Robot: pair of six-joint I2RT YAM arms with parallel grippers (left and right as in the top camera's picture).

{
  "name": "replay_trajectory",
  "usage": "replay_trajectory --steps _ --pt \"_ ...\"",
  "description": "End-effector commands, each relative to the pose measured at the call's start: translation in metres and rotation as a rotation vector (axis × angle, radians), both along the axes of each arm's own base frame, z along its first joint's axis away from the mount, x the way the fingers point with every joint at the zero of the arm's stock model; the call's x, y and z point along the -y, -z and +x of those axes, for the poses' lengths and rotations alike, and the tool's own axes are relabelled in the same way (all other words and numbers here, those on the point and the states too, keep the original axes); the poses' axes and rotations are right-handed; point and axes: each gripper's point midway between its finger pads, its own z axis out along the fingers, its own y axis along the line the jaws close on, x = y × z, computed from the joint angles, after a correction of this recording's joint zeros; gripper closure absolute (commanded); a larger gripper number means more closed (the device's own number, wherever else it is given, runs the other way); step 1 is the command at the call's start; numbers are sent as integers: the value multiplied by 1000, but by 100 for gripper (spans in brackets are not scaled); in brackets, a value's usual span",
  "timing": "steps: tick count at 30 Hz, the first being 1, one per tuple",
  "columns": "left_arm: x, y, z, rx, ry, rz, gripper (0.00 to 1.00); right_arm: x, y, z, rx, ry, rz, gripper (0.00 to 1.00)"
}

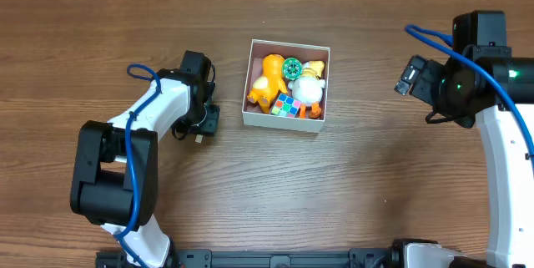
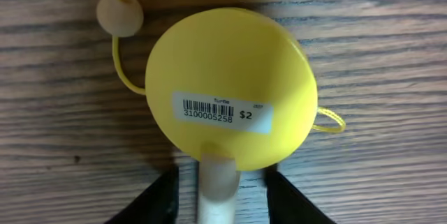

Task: Pack container
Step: 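Grasp the yellow rattle toy by its handle with the left gripper, then drop the yellow rattle into the box and open the left gripper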

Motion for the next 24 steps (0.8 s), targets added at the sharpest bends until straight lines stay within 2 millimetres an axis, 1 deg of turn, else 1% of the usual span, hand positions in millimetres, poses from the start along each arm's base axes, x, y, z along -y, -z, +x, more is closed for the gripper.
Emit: replay_trajectory --steps 1,2,4,6,8,10,11,12,13,14,15,16,18,21,22,23,24 --pt "-2 13 -10 -55 35 2 72 3 -1 1 3 8 -14 0" --pt "-2 13 -10 -57 34 2 74 3 -1 1 3 8 -14 0" --pt "-2 9 -11 -69 35 4 82 3 -1 1 3 8 -14 0" --pt "-2 -5 -7 -84 35 7 90 3 -1 1 3 8 -14 0" --pt "0 -27 1 -90 35 7 95 3 -1 1 3 8 -13 0" --pt "5 -59 15 -76 36 -6 96 3 0 0 0 8 -13 0" --pt "14 -90 25 -56 36 -51 96 3 0 0 -1 8 -13 0" --pt "24 -111 32 -36 37 -99 96 3 -1 0 0 8 -13 0" --pt "34 -128 37 -17 44 -142 96 3 0 0 0 8 -13 0" --pt "50 -149 42 12 63 -206 96 3 0 0 -1 8 -13 0" --pt "74 -173 49 62 104 -282 94 3 -1 0 0 8 -13 0" --pt "90 -182 52 93 139 -319 92 3 0 0 0 8 -13 0" --pt "121 -184 58 147 189 -348 85 3 0 0 0 8 -13 0" --pt "165 -173 60 173 227 -375 83 3 0 0 0 8 -13 0" --pt "182 -164 60 174 240 -368 82 3 0 0 -1 8 -13 0" --pt "191 -151 61 166 228 -341 81 3 0 0 -2 8 -13 0" --pt "200 -133 60 143 213 -309 81 3 0 -1 -6 8 -13 0"
